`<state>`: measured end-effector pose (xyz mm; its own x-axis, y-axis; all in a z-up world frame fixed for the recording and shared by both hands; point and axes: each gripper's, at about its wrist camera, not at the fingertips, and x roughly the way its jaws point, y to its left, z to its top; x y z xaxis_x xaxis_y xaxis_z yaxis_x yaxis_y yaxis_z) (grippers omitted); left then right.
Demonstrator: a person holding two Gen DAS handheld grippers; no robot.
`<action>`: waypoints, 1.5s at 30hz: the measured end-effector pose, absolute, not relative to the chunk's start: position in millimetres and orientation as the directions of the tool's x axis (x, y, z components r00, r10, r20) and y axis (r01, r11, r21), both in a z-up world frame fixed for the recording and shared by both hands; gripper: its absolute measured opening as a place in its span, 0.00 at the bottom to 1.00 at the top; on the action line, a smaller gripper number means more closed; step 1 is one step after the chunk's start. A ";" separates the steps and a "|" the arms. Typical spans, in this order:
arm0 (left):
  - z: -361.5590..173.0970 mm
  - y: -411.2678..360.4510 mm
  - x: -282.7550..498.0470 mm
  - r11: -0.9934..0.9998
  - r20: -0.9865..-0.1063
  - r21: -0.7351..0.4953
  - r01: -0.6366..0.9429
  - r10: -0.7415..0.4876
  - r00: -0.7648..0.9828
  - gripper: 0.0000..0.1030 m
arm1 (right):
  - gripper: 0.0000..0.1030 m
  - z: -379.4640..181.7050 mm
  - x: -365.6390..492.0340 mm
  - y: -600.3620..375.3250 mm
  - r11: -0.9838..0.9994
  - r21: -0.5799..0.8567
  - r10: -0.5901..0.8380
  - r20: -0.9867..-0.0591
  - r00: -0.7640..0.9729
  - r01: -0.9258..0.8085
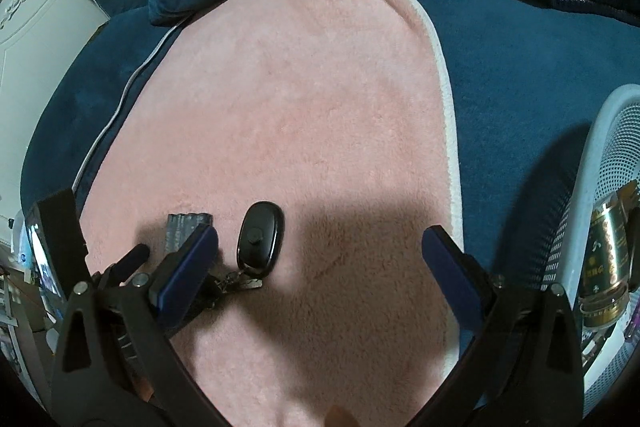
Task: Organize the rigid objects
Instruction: 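Grasp the four blue batteries with the left tool while the right tool grasps the black key fob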
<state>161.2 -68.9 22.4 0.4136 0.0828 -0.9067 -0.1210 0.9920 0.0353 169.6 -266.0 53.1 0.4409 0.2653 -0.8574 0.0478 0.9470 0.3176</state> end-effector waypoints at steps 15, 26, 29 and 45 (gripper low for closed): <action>32.0 -59.5 172.0 0.997 -0.928 -0.002 -0.083 0.029 0.371 0.51 | 1.00 52.2 168.3 -263.5 0.945 0.326 0.277 -0.855 0.437 0.038; 27.0 -49.4 160.0 0.994 -0.923 -0.058 -0.090 -0.019 0.385 0.52 | 0.99 47.4 169.6 -233.4 0.945 0.321 0.319 -0.853 0.413 -0.067; 25.3 -46.4 159.7 0.994 -0.921 -0.070 -0.088 -0.031 0.388 0.52 | 0.99 38.8 178.4 -219.7 0.950 0.296 0.310 -0.865 0.395 -0.097; 20.6 -44.1 161.6 0.995 -0.919 -0.068 -0.067 -0.037 0.392 0.53 | 0.38 20.8 187.6 -203.9 0.969 0.220 0.244 -0.902 0.356 -0.108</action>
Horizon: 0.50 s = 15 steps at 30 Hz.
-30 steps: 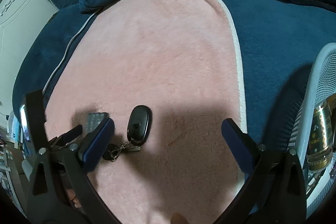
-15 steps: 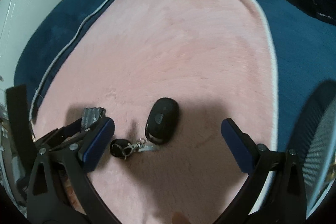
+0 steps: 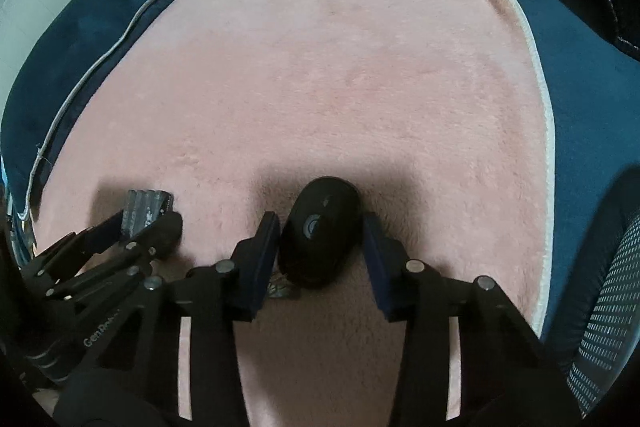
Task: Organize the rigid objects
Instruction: 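Grasp the four blue batteries with the left tool while the right tool grasps the black key fob, then carry the batteries with the left tool to the basket while the right tool carries the key fob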
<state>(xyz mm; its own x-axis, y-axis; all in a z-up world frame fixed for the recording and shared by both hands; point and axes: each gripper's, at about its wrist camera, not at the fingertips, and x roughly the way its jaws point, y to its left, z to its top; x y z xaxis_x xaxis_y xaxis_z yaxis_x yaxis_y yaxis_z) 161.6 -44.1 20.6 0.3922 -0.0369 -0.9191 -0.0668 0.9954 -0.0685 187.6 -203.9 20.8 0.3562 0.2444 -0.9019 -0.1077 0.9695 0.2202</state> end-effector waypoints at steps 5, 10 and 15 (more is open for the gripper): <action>26.7 -40.7 158.1 0.992 -0.920 -0.097 -0.080 -0.059 0.389 0.51 | 0.11 39.1 183.0 -216.6 0.930 0.345 0.367 -0.846 0.387 -0.128; 32.8 -37.1 143.8 0.991 -0.915 -0.109 -0.079 -0.069 0.399 0.51 | 0.11 44.8 178.3 -231.3 0.874 0.472 0.479 -0.792 0.378 -0.119; 38.9 -32.5 130.1 0.989 -0.912 -0.120 -0.086 -0.076 0.403 0.51 | 0.11 51.5 169.3 -242.0 0.839 0.534 0.527 -0.755 0.390 -0.100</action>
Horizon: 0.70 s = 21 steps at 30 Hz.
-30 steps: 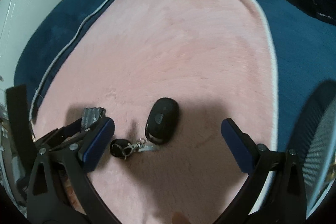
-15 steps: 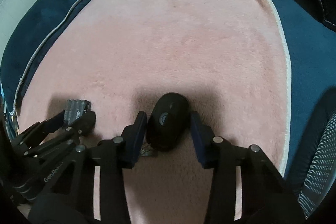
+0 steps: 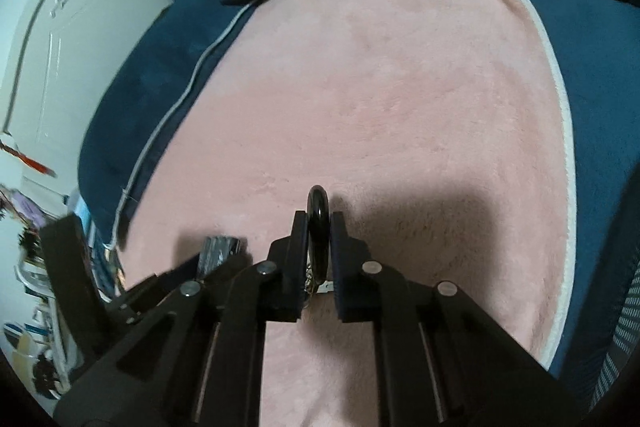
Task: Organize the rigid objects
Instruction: 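Carry the batteries with the left tool to the basket while the right tool carries the key fob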
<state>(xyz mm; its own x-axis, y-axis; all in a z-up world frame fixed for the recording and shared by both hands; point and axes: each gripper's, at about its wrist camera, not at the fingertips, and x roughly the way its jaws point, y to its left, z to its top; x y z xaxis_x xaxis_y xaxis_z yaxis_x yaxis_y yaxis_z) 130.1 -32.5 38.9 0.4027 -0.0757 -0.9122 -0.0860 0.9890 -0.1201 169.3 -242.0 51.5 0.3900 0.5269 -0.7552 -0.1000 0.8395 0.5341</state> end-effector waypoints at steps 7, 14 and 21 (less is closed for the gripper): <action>49.7 -30.6 115.7 0.989 -0.908 -0.118 -0.086 -0.073 0.412 0.51 | 0.11 64.1 156.2 -252.5 0.787 0.607 0.589 -0.687 0.426 -0.108; 78.6 -40.3 103.8 0.992 -0.891 -0.112 -0.065 -0.072 0.449 0.51 | 0.11 93.8 124.9 -249.9 0.801 0.567 0.579 -0.654 0.487 -0.191; 109.5 -60.1 88.5 0.993 -0.871 -0.117 -0.023 -0.091 0.482 0.51 | 0.11 126.1 90.4 -272.9 0.779 0.595 0.580 -0.565 0.587 -0.198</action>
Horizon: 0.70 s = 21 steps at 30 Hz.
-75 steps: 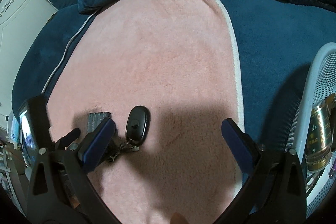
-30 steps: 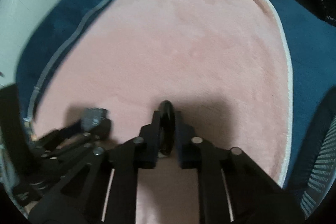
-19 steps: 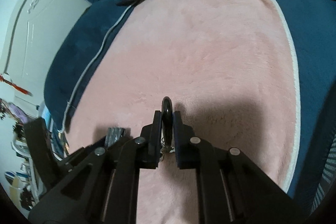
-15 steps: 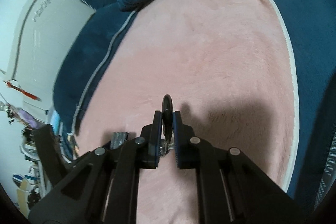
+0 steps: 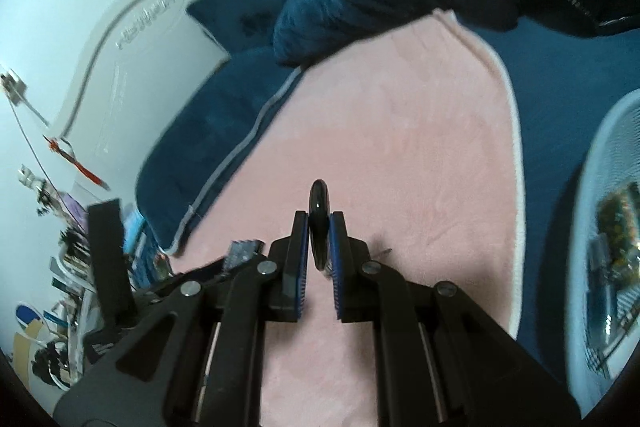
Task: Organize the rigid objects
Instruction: 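Carry the batteries with the left tool to the basket while the right tool carries the key fob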
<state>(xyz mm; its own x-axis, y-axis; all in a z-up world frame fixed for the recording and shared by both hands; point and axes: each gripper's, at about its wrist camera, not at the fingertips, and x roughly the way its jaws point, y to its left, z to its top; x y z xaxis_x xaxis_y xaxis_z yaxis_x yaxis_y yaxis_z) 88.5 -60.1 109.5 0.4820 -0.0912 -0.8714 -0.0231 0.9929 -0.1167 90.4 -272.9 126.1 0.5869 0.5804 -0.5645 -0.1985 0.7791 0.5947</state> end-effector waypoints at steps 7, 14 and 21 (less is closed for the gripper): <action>134.4 -90.2 70.5 0.990 -0.854 -0.138 0.033 -0.136 0.502 0.51 | 0.11 146.7 59.3 -309.8 0.760 0.635 0.544 -0.505 0.670 -0.138; 157.9 -128.9 62.9 0.983 -0.835 -0.147 0.106 -0.181 0.519 0.51 | 0.11 150.0 35.5 -336.0 0.742 0.663 0.523 -0.480 0.704 -0.099; 178.6 -165.9 58.8 0.974 -0.822 -0.145 0.175 -0.217 0.526 0.51 | 0.11 173.4 17.5 -355.7 0.742 0.662 0.500 -0.439 0.746 -0.108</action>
